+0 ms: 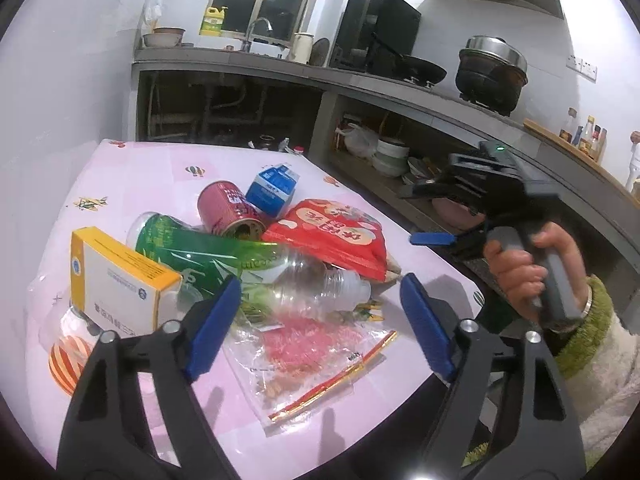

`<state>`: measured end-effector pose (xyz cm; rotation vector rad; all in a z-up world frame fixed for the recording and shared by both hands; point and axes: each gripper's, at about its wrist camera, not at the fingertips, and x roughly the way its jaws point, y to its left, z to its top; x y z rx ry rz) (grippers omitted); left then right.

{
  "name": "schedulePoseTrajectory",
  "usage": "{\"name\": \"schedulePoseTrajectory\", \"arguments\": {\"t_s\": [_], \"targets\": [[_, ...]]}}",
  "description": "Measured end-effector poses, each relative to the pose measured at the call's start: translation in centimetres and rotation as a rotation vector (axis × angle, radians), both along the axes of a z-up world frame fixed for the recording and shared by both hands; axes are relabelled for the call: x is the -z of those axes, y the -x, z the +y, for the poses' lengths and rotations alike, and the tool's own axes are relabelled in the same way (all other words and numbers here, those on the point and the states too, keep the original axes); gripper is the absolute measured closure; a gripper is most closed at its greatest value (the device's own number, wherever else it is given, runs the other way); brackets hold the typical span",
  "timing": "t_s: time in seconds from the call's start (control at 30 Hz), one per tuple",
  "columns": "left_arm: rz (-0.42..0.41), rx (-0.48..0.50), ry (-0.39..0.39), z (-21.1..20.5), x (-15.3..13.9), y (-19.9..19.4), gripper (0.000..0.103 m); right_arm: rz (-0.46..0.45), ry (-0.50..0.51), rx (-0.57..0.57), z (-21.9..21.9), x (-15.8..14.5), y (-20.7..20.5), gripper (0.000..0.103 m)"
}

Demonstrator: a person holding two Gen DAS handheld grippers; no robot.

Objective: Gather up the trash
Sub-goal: 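Grasp the red snack bag edge with the right tool and lift it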

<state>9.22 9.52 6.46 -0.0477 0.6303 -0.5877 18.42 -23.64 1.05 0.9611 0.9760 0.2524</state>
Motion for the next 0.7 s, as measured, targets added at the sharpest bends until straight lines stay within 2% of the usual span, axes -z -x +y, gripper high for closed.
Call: {"name": "schedulePoseTrajectory", "arguments": {"t_s": [0.13, 0.3, 0.57, 0.63, 0.7], "targets": [[0.022, 0.037, 0.009, -0.7, 0.5, 0.0, 0.038, 0.060, -0.060, 0.033, -1.0, 2.4, -1.5, 0.037], [0.031, 0.071, 0.016, -1.5, 0.7, 0.0, 0.044, 0.102, -0.131, 0.042, -1.8, 4.8, -2.9, 0.046], [0.056, 0.094, 0.031, -2.2, 1.3, -0.5, 0.045, -0.025, -0.266, 0.063, -3.0, 4.6, -3.0, 0.050], [0.059, 0.096, 0.033, -2.2, 1.4, -0.6, 0.046, -0.007, -0.255, 0.078, -3.3, 4.8, -3.2, 0.050], [0.059, 0.099, 0.031, -2.3, 1.5, -0.7, 0.046, -0.005, -0.289, 0.081, -3.5, 5.4, -3.3, 0.051]]}}
